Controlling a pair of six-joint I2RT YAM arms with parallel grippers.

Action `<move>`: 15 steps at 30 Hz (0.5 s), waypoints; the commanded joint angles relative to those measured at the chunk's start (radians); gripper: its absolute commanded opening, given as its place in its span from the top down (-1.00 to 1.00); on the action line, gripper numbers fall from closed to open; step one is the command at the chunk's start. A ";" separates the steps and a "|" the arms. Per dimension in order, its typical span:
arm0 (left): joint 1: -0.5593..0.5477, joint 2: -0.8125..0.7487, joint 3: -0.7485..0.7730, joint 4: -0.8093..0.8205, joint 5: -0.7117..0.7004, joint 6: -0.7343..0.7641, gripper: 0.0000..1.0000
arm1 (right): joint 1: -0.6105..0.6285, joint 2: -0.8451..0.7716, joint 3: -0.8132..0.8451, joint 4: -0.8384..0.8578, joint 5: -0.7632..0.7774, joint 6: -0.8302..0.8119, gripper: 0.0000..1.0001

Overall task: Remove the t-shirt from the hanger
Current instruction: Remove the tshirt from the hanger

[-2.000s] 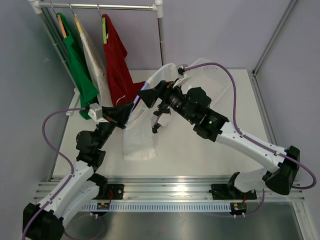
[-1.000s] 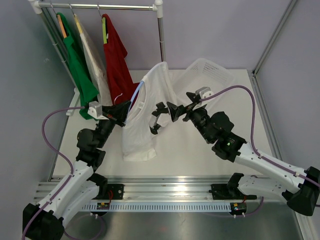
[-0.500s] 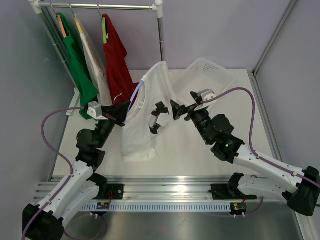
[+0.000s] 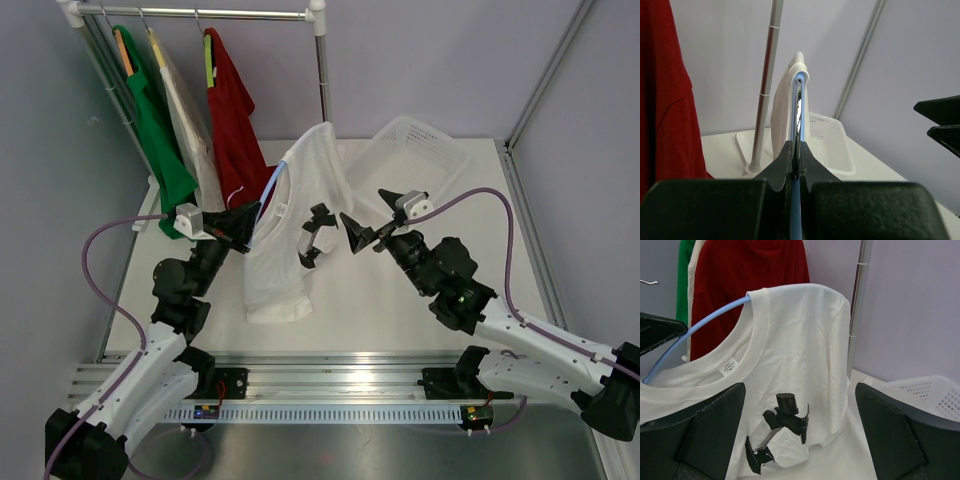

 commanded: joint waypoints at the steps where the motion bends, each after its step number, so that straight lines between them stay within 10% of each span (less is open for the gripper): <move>1: 0.002 -0.029 0.024 0.119 -0.029 0.007 1.00 | -0.006 0.009 0.004 0.040 -0.046 -0.026 -0.99; 15: 0.002 -0.024 0.024 0.122 -0.031 0.008 1.00 | -0.006 0.016 0.005 0.034 -0.061 -0.029 -0.99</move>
